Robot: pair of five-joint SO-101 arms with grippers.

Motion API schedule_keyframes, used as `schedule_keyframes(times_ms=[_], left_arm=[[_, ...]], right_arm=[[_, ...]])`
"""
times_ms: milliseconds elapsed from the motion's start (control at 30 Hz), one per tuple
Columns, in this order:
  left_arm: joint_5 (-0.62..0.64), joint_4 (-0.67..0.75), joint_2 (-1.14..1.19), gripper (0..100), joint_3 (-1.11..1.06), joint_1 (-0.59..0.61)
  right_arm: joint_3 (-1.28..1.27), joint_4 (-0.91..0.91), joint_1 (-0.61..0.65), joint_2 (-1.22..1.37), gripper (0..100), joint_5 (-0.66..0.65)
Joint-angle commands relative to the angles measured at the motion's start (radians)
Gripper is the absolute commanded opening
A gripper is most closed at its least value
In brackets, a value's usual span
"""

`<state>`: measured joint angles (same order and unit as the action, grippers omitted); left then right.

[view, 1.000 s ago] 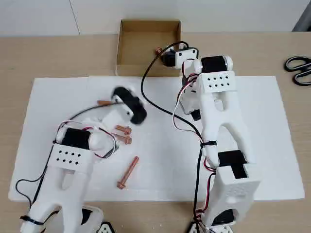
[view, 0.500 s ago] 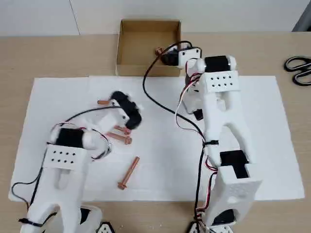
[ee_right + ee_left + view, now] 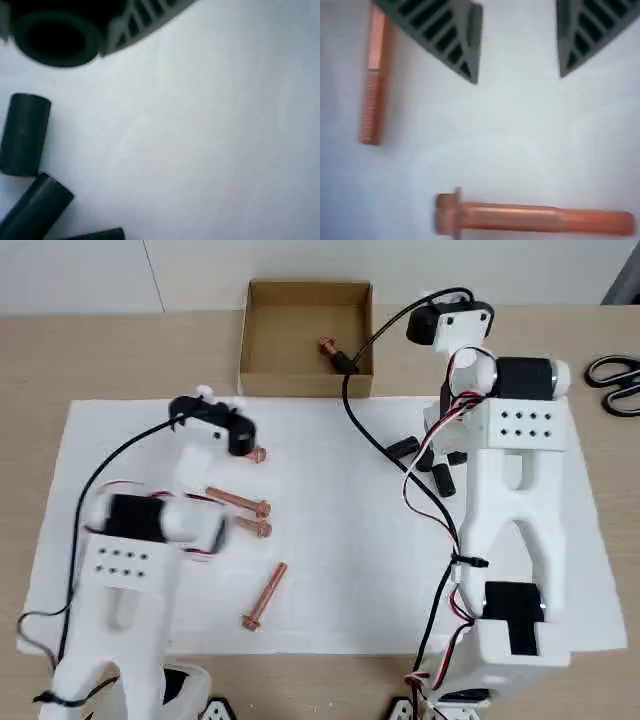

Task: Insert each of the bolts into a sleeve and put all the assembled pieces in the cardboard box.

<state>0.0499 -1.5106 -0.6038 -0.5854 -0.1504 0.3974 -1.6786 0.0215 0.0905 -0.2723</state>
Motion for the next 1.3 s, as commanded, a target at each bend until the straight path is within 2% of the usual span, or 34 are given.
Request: schedule_keyframes(times_ms=[0, 100, 200, 300, 433, 600, 700, 1033, 1133, 1267], left_arm=[[0.361, -0.041, -0.028, 10, 0.038, -0.152], [0.555, -0.041, -0.028, 10, -0.004, -0.203], [0.7, 0.025, -0.02, 10, -0.093, -0.207], [0.77, 0.132, -0.02, 10, -0.234, -0.209], [0.698, 0.238, -0.026, 10, -0.372, -0.212], [0.526, 0.284, -0.021, 10, -0.447, -0.212], [0.465, 0.307, -0.021, 10, -0.483, -0.212], [0.453, 0.288, -0.028, 10, -0.412, -0.215], [0.453, 0.212, -0.028, 10, -0.355, -0.252], [0.456, 0.204, -0.028, 10, -0.338, -0.311]], right_arm=[[0.003, -0.004, -0.012, -0.061, 0.4, 0.009], [0.002, -0.005, -0.012, -0.061, 0.4, 0.009], [-0.015, -0.005, -0.012, -0.062, 0.4, 0.009], [-0.031, -0.005, -0.012, -0.062, 0.4, 0.009], [-0.032, -0.005, -0.012, -0.062, 0.4, 0.011], [-0.032, -0.005, -0.007, -0.062, 0.4, 0.011], [-0.032, -0.005, -0.007, -0.062, 0.4, 0.011], [-0.032, -0.002, -0.007, -0.062, 0.4, 0.011], [-0.032, -0.002, -0.007, -0.062, 0.4, 0.011], [-0.031, -0.002, -0.007, -0.062, 0.4, 0.011]])
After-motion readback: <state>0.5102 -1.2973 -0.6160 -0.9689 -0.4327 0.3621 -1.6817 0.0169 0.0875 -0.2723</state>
